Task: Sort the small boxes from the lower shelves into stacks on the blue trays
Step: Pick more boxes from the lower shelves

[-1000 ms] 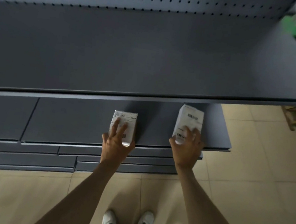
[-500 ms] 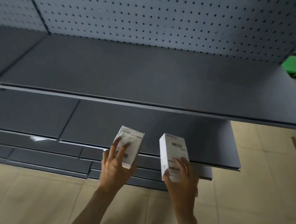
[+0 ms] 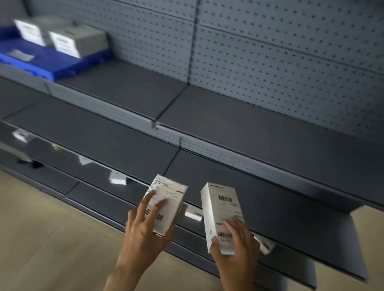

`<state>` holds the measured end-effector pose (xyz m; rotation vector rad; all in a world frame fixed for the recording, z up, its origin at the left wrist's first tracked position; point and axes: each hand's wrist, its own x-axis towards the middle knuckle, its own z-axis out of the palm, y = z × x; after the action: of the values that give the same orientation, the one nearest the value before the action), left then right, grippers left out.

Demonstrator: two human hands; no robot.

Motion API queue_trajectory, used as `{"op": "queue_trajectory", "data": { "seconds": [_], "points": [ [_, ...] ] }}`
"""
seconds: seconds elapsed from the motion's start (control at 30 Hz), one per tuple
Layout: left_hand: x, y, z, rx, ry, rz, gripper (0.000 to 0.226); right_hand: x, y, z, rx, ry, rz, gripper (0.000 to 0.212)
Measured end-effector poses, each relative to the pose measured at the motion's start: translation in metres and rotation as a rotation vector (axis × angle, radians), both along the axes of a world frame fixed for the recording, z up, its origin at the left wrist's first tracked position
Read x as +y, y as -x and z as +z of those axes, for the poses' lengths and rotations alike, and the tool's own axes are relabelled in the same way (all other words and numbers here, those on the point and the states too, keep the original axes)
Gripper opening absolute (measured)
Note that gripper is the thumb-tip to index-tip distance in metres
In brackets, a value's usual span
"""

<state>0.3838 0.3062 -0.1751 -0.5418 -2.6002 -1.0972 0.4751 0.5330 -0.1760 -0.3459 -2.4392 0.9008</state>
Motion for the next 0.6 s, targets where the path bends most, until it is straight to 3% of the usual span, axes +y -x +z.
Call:
{"op": "queue_trajectory", "data": {
  "seconds": [0.27,0.6],
  "points": [
    [-0.159,0.005,0.036,0.022,-0.035,0.209,0.074,-0.152,0.057,0.030,0.080,0.002,0.189,0.046],
    [-0.288,0.041,0.064,0.088,-0.067,0.460,0.075,-0.285,0.148,0.055,0.053,-0.009,0.437,0.051]
  ]
}}
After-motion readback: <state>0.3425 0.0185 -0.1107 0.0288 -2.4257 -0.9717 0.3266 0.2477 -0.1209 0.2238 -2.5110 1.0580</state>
